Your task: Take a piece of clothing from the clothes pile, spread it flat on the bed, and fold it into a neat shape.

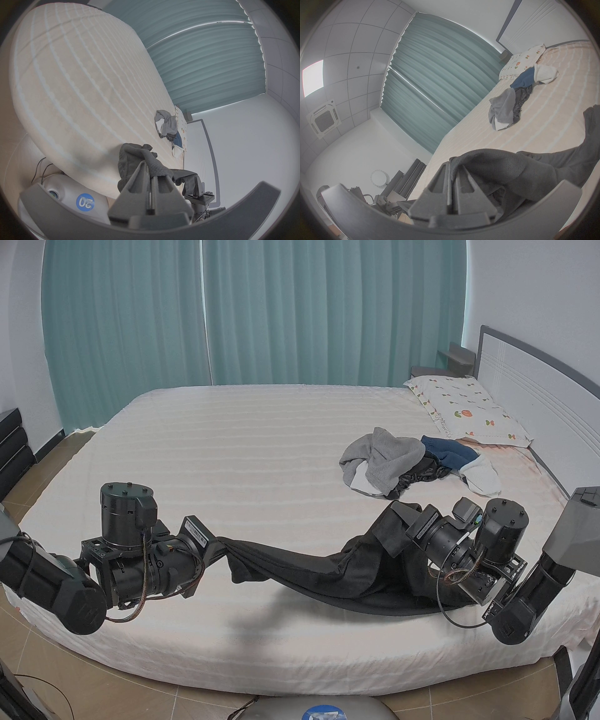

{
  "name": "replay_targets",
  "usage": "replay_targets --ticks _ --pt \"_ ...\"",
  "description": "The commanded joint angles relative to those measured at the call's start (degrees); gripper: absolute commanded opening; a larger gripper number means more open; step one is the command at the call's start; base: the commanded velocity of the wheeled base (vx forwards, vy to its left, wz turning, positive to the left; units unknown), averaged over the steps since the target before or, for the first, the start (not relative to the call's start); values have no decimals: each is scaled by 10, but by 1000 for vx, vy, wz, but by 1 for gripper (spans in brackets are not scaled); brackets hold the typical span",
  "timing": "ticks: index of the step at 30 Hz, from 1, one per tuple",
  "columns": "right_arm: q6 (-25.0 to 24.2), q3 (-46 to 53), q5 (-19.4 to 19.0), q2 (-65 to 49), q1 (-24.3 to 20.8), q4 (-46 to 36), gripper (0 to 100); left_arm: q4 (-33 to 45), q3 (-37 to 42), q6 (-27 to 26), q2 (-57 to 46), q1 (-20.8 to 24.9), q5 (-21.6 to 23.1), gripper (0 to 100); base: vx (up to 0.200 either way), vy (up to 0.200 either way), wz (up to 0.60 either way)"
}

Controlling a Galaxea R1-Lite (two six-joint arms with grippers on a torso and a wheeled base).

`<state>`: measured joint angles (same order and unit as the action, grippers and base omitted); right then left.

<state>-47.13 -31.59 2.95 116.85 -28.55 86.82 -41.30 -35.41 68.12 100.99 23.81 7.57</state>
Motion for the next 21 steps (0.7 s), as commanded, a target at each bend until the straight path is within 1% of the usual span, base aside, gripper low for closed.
replay_targets --ticks 1,7,14,21 --pt "0 1 0 -4 -1 0 0 0 3 7 -2 3 -1 0 0 200 0" --pt "0 13 5 -8 -1 1 0 0 3 15 -2 -1 -2 0 0 200 0" --pt "-9 17 1 -11 0 0 0 2 10 14 -21 -2 -1 0 0 200 0" --pt "-7 26 2 -52 2 0 0 2 14 14 -23 5 -1 0 0 200 0"
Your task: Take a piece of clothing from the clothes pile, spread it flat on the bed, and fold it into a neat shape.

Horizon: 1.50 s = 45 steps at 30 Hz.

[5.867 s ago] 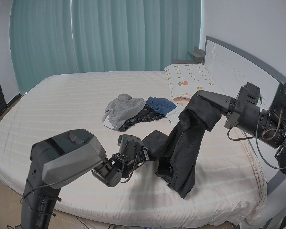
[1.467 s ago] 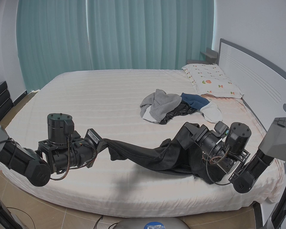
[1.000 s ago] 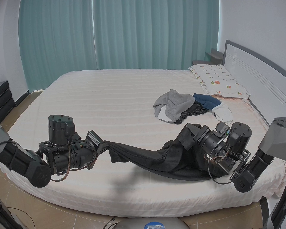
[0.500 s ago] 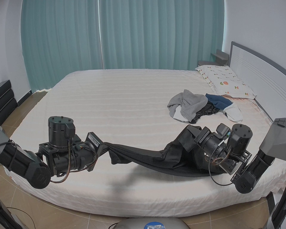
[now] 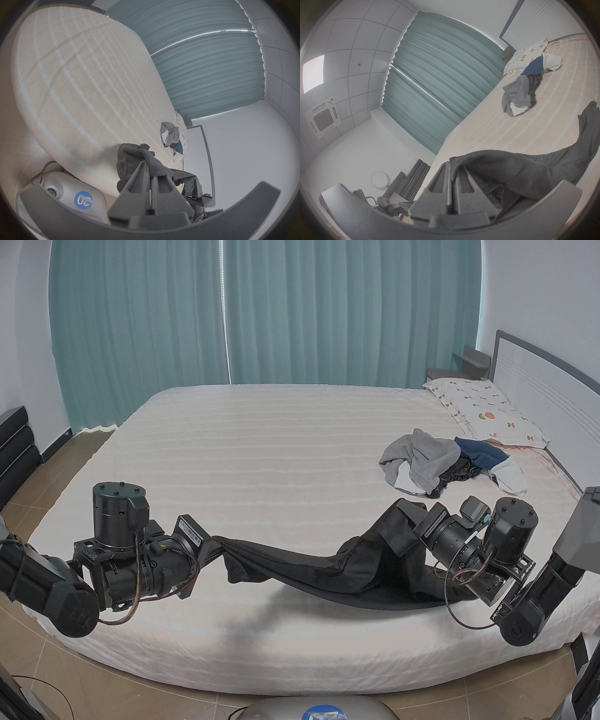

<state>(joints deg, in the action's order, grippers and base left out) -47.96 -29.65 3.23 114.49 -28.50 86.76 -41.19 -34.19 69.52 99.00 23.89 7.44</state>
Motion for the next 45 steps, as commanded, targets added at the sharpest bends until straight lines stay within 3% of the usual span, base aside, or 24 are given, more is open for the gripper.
replay_targets --ticks 1,8,20,24,34,40,45 --pt "1 8 -2 -37 4 0 0 1 3 0 0 5 1 0 0 200 0" --pt "1 9 -3 -33 6 -2 0 0 3 0 3 5 -1 0 0 200 0" --pt "3 20 -2 -46 2 -3 0 1 3 -3 -1 17 0 0 0 0 0" --pt "3 29 -3 -56 -1 -4 0 1 4 -4 -8 29 -1 0 -200 0 0" --pt "20 51 -2 -164 -31 -15 0 58 -6 -6 -106 38 -1 0 -200 0 0" --pt "74 50 5 -266 -50 -78 0 82 -12 -25 -193 41 -8 0 -200 0 0" --pt "81 33 5 -338 -45 -106 0 116 -37 -45 -233 39 -21 0 -40 0 0"
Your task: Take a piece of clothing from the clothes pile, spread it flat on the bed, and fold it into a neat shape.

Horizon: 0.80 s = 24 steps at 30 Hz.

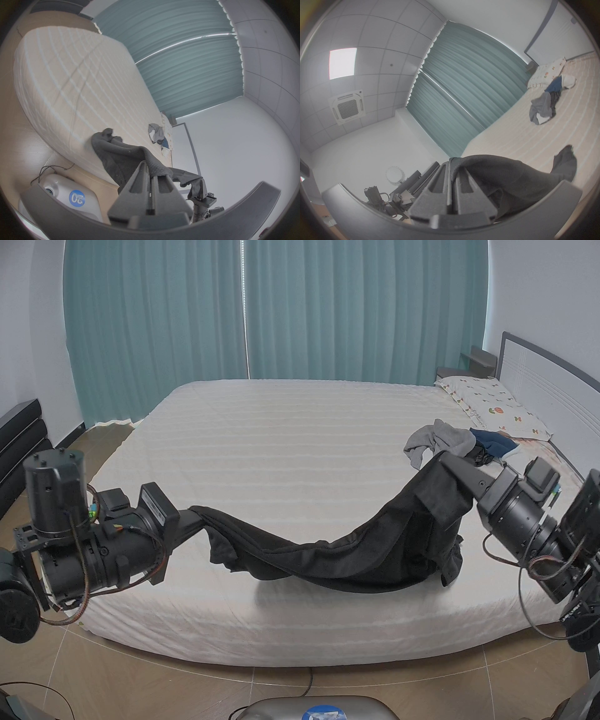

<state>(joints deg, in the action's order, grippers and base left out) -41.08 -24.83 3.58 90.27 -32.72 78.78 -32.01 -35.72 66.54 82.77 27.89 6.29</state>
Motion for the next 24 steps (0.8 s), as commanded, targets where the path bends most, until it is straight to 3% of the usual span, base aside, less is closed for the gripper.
replay_targets --ticks 1,4,5,8,9,12,16,24 --pt "14 -42 2 -145 3 -71 0 49 -46 -20 -82 -6 -20 0 0 0 0" --pt "14 -70 -6 -175 19 -111 0 62 -66 -20 -85 -6 -27 0 0 0 0" --pt "14 -145 -17 -193 48 -186 0 72 -92 -22 -82 -15 -35 0 0 0 0" --pt "13 -274 -34 -190 92 -304 0 91 -135 -28 -74 -44 -37 0 0 0 0" --pt "13 -279 -35 -190 93 -310 0 92 -138 -28 -73 -45 -37 0 0 0 0" --pt "10 -404 -35 -162 109 -425 0 146 -204 -28 -34 -75 -37 0 0 0 0" --pt "10 -479 -31 -104 123 -473 0 191 -266 -28 9 -97 -37 0 0 0 0" --pt "12 -504 -32 47 180 -463 0 198 -332 -28 104 -129 -30 0 25 0 0"
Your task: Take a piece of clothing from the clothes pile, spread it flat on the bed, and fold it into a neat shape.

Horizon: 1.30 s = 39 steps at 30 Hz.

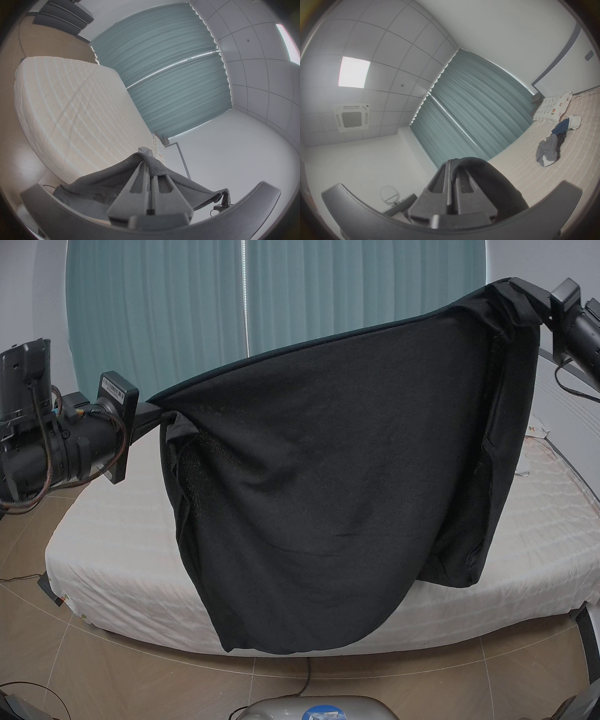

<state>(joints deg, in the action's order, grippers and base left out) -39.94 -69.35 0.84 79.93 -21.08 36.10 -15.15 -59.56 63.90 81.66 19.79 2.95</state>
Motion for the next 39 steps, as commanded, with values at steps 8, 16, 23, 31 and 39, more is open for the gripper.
replay_targets --ticks 8,16,23,31,39 --pt "0 -97 0 278 82 42 0 28 -168 -1 231 -51 1 0 200 0 0" --pt "5 -119 0 344 83 75 0 25 -233 -2 317 -51 0 0 200 0 0" --pt "10 -114 13 388 82 134 0 21 -274 3 390 -49 3 0 200 0 0" --pt "30 -96 26 499 67 190 0 18 -299 6 468 -41 -5 0 150 0 0" --pt "42 -94 70 575 68 230 0 7 -319 6 516 -41 -10 0 0 0 0"
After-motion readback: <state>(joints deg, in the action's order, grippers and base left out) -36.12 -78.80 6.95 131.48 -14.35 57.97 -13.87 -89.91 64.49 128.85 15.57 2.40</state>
